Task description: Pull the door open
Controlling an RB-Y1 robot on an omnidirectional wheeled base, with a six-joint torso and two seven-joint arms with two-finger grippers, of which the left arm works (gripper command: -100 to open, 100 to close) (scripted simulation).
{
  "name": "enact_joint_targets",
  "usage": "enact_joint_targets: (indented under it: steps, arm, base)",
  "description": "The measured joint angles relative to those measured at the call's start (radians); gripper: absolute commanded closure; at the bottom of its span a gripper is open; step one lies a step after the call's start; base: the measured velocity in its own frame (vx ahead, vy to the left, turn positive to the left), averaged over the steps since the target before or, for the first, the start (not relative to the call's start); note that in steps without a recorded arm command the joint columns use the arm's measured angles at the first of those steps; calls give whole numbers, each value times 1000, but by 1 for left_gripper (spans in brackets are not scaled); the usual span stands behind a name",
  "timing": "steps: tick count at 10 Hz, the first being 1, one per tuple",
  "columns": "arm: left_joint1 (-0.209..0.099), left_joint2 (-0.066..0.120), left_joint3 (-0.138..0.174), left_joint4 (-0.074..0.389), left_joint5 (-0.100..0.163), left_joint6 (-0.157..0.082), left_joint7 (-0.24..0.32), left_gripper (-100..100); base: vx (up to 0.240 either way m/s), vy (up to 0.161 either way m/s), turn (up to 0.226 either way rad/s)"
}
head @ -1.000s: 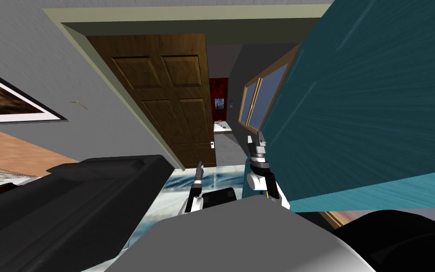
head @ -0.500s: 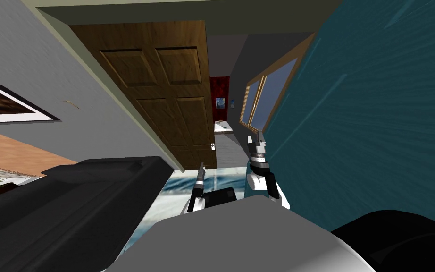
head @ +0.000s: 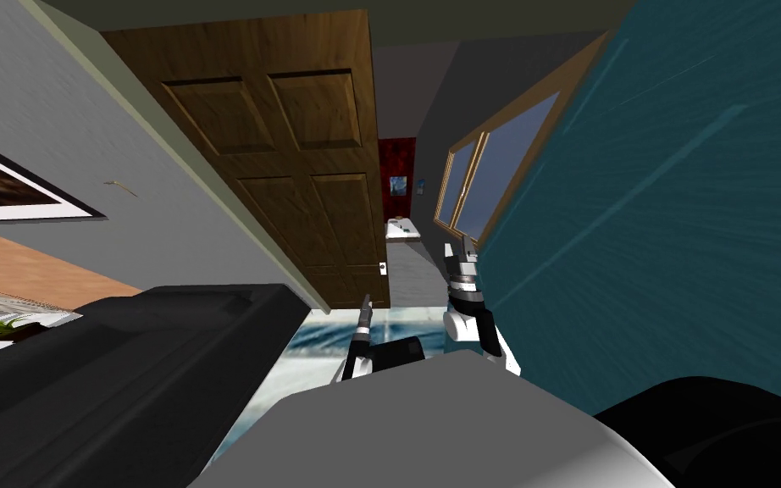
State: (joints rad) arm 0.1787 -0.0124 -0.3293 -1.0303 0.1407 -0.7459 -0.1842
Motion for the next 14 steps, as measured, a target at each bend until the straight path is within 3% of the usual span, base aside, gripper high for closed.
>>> enact_joint_targets:
  steps: [4,14]
  arm:
    - [-13,-19,-12,42,2,-2,-7,-100]
    - [-20,-31,-19,69,3,-8,-11,-100]
  base:
    - [127,-23,-20]
    - [56,-42,28]
